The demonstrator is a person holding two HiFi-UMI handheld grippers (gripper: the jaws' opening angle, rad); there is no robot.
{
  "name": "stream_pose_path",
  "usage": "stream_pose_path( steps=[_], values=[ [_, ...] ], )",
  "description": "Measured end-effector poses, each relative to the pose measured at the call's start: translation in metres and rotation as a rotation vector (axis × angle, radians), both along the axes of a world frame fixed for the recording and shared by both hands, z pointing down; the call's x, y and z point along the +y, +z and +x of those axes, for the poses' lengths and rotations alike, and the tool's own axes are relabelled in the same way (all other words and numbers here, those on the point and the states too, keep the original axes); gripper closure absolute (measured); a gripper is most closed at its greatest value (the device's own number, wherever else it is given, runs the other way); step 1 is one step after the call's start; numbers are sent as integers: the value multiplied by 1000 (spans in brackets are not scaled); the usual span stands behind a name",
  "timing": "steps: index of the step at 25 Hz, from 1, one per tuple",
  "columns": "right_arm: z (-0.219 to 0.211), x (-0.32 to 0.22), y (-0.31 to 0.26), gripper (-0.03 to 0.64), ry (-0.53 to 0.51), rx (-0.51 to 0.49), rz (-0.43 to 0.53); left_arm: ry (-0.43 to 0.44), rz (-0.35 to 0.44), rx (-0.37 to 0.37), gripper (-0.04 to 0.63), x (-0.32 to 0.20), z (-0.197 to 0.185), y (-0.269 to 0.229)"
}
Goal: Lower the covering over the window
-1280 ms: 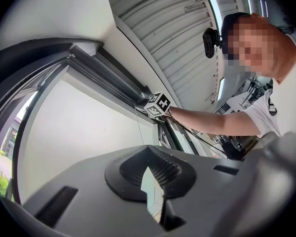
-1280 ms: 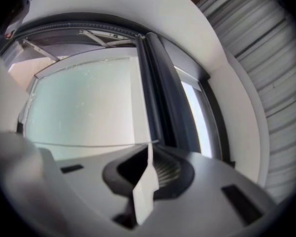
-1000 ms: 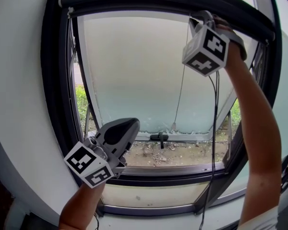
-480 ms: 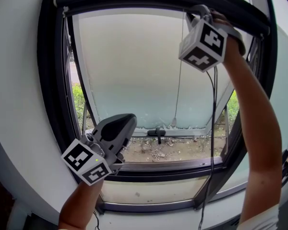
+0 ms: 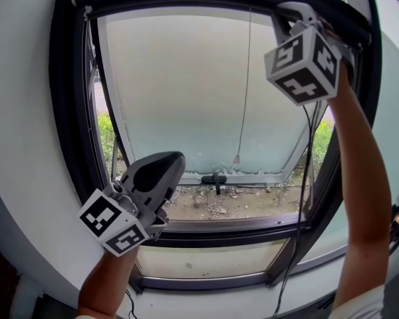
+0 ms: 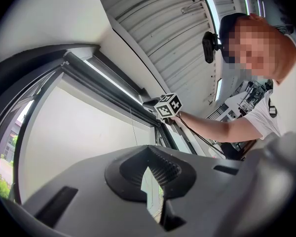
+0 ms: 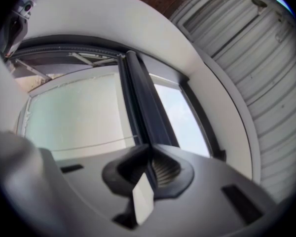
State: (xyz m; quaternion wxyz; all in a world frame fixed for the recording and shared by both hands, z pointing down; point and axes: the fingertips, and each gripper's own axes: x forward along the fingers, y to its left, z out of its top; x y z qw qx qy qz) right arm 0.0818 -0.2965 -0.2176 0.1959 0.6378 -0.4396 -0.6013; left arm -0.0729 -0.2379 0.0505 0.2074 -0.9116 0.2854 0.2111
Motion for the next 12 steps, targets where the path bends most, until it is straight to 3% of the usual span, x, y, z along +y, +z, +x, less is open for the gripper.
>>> stream_pose_path(
  steps=[12],
  values=[
    [10, 52, 47, 580, -156, -68, 0, 5, 38, -8, 577, 19, 8, -7]
  ],
)
